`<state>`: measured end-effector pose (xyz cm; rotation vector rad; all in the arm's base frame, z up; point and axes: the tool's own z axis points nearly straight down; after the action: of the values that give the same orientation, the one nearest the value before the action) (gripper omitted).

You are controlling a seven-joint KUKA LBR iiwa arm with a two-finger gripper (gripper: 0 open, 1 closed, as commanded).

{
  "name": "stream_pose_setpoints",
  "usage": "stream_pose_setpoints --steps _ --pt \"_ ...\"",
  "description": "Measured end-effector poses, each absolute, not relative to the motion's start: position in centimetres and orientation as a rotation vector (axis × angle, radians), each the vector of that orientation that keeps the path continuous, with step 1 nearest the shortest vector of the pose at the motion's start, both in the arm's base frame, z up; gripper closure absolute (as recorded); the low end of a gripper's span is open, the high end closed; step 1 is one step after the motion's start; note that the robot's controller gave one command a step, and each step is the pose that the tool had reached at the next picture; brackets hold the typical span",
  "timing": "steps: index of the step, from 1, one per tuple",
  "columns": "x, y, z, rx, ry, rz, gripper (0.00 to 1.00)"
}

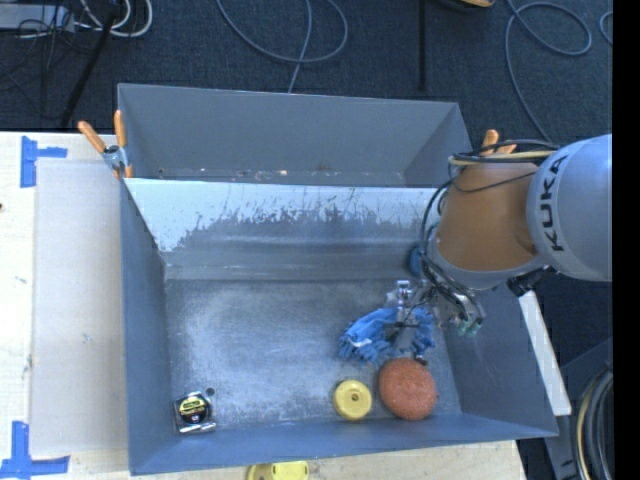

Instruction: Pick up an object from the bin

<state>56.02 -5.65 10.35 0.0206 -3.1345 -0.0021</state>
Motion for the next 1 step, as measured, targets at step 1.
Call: stream_pose_setpoints --steps 1 --pt "56.13 -5.65 11.96 0.021 -3.142 -0.001 1.0"
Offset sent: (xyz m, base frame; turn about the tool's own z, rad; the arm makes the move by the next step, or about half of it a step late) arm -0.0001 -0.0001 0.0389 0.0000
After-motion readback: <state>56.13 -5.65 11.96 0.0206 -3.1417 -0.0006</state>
